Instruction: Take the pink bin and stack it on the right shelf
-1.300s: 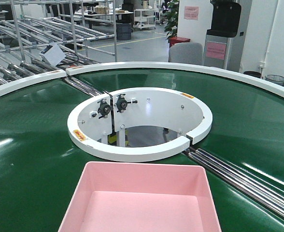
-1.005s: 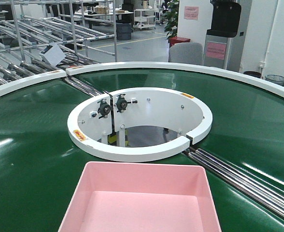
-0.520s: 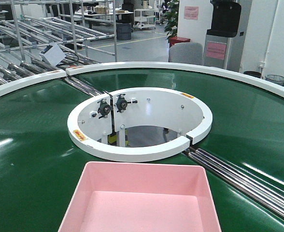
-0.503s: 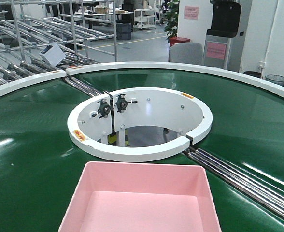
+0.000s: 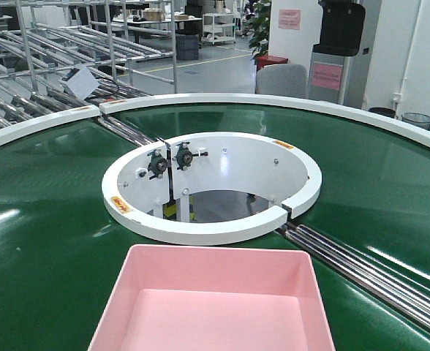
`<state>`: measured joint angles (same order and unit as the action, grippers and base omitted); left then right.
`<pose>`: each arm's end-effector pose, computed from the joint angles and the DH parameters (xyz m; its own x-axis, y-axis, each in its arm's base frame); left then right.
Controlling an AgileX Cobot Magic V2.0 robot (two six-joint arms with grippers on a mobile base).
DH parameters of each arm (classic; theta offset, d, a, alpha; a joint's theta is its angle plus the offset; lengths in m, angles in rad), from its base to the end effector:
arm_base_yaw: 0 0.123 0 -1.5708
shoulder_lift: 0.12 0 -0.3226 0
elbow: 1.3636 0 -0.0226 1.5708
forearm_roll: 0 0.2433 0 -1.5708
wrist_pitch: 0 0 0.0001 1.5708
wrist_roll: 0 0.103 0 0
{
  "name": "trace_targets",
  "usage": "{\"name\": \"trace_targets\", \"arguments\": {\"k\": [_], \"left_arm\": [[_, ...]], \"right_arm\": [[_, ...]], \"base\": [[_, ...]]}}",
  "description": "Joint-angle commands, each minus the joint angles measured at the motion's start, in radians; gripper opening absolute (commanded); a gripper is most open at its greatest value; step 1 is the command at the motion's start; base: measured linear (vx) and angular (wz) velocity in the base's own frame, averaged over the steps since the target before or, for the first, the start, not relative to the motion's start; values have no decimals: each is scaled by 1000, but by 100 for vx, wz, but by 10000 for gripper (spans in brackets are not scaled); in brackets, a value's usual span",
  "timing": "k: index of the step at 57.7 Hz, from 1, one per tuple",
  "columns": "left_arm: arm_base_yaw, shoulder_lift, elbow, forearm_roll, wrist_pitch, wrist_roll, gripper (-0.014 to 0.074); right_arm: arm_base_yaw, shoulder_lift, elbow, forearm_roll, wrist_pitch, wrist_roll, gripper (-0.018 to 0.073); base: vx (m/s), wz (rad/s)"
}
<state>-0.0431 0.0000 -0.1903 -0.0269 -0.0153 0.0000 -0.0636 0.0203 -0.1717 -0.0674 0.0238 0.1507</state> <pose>0.0062 -0.0002 0.2796 0.2871 -0.0393 -0.9571 0.0504 0.9984 -0.0259 0.0123 -0.0010 0.2694 0.2175 0.0695 -0.9736 0.0472 0.9955 0.0816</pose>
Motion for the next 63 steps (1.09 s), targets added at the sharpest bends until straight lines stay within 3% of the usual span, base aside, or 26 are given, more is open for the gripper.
{"name": "trace_targets", "arguments": {"k": [1,8,19,32,43,54,63], "left_arm": [[0,65,-149,-4,46,-7,0],[0,183,-295,-4,100,0,2],[0,353,-312,4,147,67,20],[0,491,-312,4,196,76,166],[0,541,-312,-2,197,75,371],[0,546,-313,-5,187,76,394],[0,583,-314,-5,190,76,424]], "right_arm": [[-7,77,-136,-13,25,-10,-11],[-7,184,-228,-13,43,-10,-11],[-7,309,-243,-12,57,-10,-8],[-7,407,-243,-13,78,-10,29],[-7,457,-243,-13,77,-10,195],[-7,493,-242,-13,77,-11,392],[-7,521,-247,58,80,-13,428]], "base": [[0,0],[0,0],[0,0],[0,0],[0,0],[0,0],[0,0]]}}
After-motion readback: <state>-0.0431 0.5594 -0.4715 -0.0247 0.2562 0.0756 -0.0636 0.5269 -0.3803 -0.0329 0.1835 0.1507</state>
